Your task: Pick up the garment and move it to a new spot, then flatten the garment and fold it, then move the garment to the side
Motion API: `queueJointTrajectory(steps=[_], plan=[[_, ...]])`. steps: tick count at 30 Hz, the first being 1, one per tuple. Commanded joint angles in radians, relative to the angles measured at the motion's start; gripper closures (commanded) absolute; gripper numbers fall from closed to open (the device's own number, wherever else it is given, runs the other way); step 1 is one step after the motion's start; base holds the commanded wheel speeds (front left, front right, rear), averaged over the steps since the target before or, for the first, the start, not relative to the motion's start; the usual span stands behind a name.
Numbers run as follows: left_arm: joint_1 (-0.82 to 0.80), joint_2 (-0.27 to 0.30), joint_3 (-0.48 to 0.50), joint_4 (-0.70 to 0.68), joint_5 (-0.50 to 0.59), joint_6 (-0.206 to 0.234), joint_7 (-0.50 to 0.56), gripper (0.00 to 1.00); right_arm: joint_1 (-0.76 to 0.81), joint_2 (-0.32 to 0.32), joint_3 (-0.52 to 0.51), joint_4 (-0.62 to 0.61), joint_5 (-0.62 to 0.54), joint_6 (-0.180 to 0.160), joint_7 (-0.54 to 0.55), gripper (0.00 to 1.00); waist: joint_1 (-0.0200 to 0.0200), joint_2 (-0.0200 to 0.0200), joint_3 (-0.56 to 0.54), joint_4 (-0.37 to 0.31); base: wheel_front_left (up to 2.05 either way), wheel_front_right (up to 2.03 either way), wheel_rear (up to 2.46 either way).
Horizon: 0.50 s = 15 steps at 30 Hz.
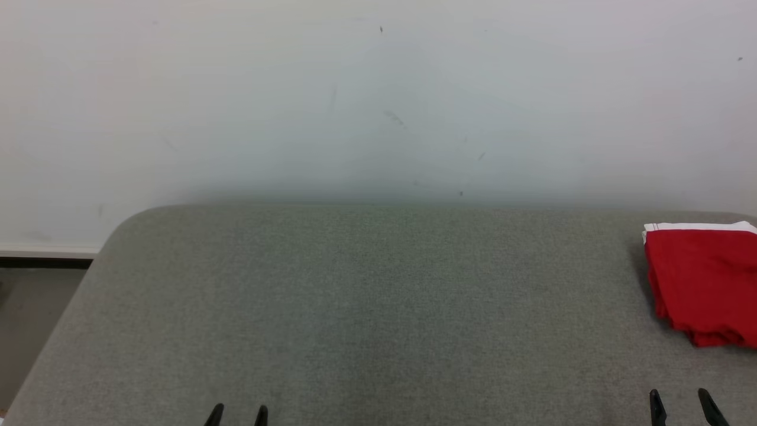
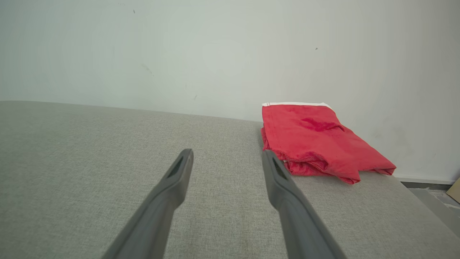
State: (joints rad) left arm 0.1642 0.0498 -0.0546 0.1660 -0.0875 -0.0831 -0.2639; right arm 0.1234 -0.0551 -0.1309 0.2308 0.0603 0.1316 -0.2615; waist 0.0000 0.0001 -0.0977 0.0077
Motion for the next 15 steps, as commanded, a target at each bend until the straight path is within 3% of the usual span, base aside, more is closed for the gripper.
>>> queueJointTrajectory(steps=[1,5,15], plan=[[0.000,0.000,0.000,0.000,0.000,0.000,0.000,1.00,0.000,0.000,0.000,0.000,0.000,0.000,0.000,1.00,0.0000,-0.0001,0.000,0.000,0.00,0.00,0.00],[0.009,-0.004,-0.005,0.033,0.003,0.000,0.000,1.00,0.004,0.009,0.000,0.035,0.000,0.000,0.005,1.00,0.0000,-0.0001,0.000,0.000,0.00,0.00,0.00],[-0.033,-0.003,0.021,0.042,-0.204,-0.006,0.054,1.00,-0.037,0.008,-0.006,0.039,0.209,0.000,0.063,1.00,0.0000,-0.0001,0.008,0.000,0.00,0.00,0.00]])
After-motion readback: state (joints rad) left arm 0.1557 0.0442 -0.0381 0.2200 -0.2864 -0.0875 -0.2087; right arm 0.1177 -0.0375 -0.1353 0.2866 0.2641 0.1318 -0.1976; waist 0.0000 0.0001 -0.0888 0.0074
